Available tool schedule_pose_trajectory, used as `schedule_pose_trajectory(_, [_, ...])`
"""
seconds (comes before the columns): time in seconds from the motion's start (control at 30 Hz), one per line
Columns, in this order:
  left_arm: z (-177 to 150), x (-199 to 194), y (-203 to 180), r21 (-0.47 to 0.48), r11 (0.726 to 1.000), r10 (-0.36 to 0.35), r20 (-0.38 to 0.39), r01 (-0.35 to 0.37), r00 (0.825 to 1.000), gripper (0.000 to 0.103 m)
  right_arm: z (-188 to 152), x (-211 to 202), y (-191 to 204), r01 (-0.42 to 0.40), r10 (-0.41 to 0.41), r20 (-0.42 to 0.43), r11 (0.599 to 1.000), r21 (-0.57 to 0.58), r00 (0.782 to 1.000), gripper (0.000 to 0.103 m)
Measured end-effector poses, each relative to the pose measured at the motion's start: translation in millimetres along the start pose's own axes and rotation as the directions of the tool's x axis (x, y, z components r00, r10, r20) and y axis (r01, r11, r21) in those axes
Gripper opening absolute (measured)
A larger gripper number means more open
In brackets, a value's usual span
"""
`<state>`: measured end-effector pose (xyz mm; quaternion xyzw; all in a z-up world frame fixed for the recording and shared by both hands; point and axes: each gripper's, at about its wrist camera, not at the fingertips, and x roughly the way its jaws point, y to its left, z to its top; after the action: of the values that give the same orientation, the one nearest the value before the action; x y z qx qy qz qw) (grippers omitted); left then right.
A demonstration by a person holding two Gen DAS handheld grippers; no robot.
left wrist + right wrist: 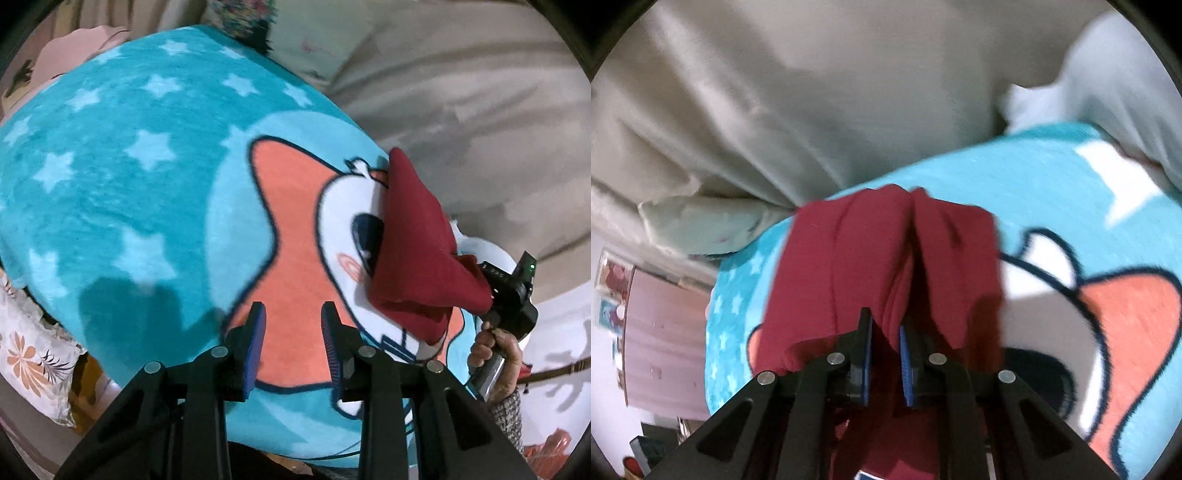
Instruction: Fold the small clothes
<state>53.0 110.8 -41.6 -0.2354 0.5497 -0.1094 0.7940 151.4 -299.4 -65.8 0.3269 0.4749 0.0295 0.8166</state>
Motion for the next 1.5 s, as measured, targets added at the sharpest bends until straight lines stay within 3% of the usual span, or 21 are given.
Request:
schedule_pose_trajectory(0.2, [-5.4, 14.0, -20.4, 0.023, 1.000, -0.015, -0.032, 0.016, 0.999, 0.029, -5.5, -8.2, -9.4, 0.034, -0.034, 0.012, 0.999, -0.025, 0.999, 0.010])
schedule_pose_trajectory(0.23, [-5.3, 15.9, -23.5, 0.024, 0.999, -0.021, -0.038, 0.022, 0.999, 0.029, -6.1, -9.2, -11.4, 0.034, -0.033, 0.013, 0.999, -0.027, 0.999, 0.002])
schedule_pose_trajectory(0.27, [-5.0, 16.7, -25.9, 0.029, 0.999, -0.024, -0.039, 0.025, 0.999, 0.029, -5.2, -11.2, -12.1, 0.050, -0.049, 0.017, 0.998, -0.032, 0.999, 0.001])
schedule_pose_trajectory(0.3, [-5.6, 16.9, -28.0, 0.034, 0.999, -0.023, -0.039, 0.024, 0.999, 0.029, -4.2, -14.5, -13.4, 0.090, -0.089, 0.031, 0.995, -0.041, 0.996, 0.001])
schedule_pose_trajectory(0.4, [-8.3, 21.2, -33.1, 0.047, 0.999, -0.017, -0.045, 0.019, 0.999, 0.030, -1.1, -27.3, -34.3, 0.112, -0.112, 0.044, 0.994, -0.015, 0.993, 0.002])
schedule_pose_trajectory(0.5, [-9.9, 25.6, -33.8, 0.055, 0.998, -0.008, -0.051, 0.011, 0.999, 0.030, -1.2, -48.4, -36.8, -0.008, 0.006, 0.086, 0.999, 0.032, 0.996, 0.007])
schedule_pose_trajectory(0.57, [-9.8, 27.3, -33.8, 0.055, 0.998, -0.007, -0.055, 0.010, 0.998, 0.030, -4.0, -56.0, -26.8, -0.089, 0.085, 0.086, 0.995, 0.046, 0.993, 0.048])
schedule_pose_trajectory(0.6, [-9.3, 27.9, -33.5, 0.053, 0.999, -0.007, -0.054, 0.010, 0.998, 0.030, -6.3, -55.6, -18.4, -0.123, 0.119, 0.076, 0.992, 0.043, 0.990, 0.073])
schedule_pose_trajectory(0.63, [-9.3, 27.7, -33.6, 0.051, 0.999, -0.009, -0.053, 0.012, 0.999, 0.030, -9.0, -52.5, -9.2, -0.153, 0.150, 0.067, 0.987, 0.043, 0.986, 0.076])
schedule_pose_trajectory(0.73, [-7.7, 27.9, -34.7, 0.051, 0.999, -0.016, -0.051, 0.018, 0.999, 0.030, -15.0, -27.5, 11.0, -0.153, 0.154, -0.027, 0.987, 0.048, 0.988, 0.076])
schedule_pose_trajectory(0.8, [-7.7, 26.4, -35.8, 0.057, 0.998, -0.019, -0.047, 0.021, 0.999, 0.030, -19.6, -0.9, 24.1, -0.069, 0.071, -0.100, 0.997, 0.023, 0.992, 0.076])
schedule_pose_trajectory(0.83, [-8.6, 25.1, -35.6, 0.060, 0.998, -0.018, -0.045, 0.021, 0.999, 0.030, -21.8, 11.7, 27.3, -0.038, 0.040, -0.120, 0.999, 0.018, 0.992, 0.068])
schedule_pose_trajectory(0.9, [-8.4, 22.9, -35.8, 0.067, 0.998, -0.016, -0.040, 0.018, 0.999, 0.030, -25.6, 28.5, 30.1, -0.060, 0.062, -0.140, 0.998, 0.020, 0.988, 0.035])
schedule_pose_trajectory(0.97, [-7.2, 20.7, -36.2, 0.072, 0.997, -0.011, -0.033, 0.014, 0.999, 0.030, -24.5, 25.7, 27.3, -0.106, 0.112, -0.120, 0.993, 0.049, 0.986, 0.027])
schedule_pose_trajectory(1.07, [-1.3, 17.8, -40.4, 0.078, 0.997, -0.027, -0.026, 0.029, 0.999, 0.030, -21.4, -6.2, 30.2, -0.115, 0.113, -0.052, 0.993, -0.022, 0.992, 0.024])
schedule_pose_trajectory(1.2, [11.4, 24.5, -68.5, 0.144, 0.988, -0.056, -0.030, 0.059, 0.998, 0.033, -32.2, -41.2, 22.0, 0.027, -0.024, 0.025, 0.990, -0.139, 0.999, 0.024])
schedule_pose_trajectory(1.3, [20.0, 47.2, -106.4, 0.225, 0.968, -0.098, -0.061, 0.109, 0.993, 0.040, -36.5, -25.7, 2.3, 0.071, -0.074, -0.023, 0.990, -0.120, 0.997, 0.024])
schedule_pose_trajectory(1.37, [22.3, 72.9, -132.4, 0.292, 0.951, -0.085, -0.079, 0.104, 0.993, 0.040, -39.5, -6.4, -9.6, 0.062, -0.068, -0.056, 0.994, -0.091, 0.996, 0.025])
schedule_pose_trajectory(1.43, [22.0, 107.2, -147.6, 0.328, 0.940, -0.056, -0.130, 0.096, 0.990, 0.041, -39.1, -2.3, -18.9, 0.026, -0.029, -0.036, 0.998, -0.065, 0.999, 0.025])
schedule_pose_trajectory(1.5, [21.7, 128.8, -146.7, 0.317, 0.946, -0.017, -0.141, 0.062, 0.990, 0.050, -38.8, -4.7, -23.2, 0.010, -0.011, -0.040, 0.999, -0.039, 0.999, 0.025])
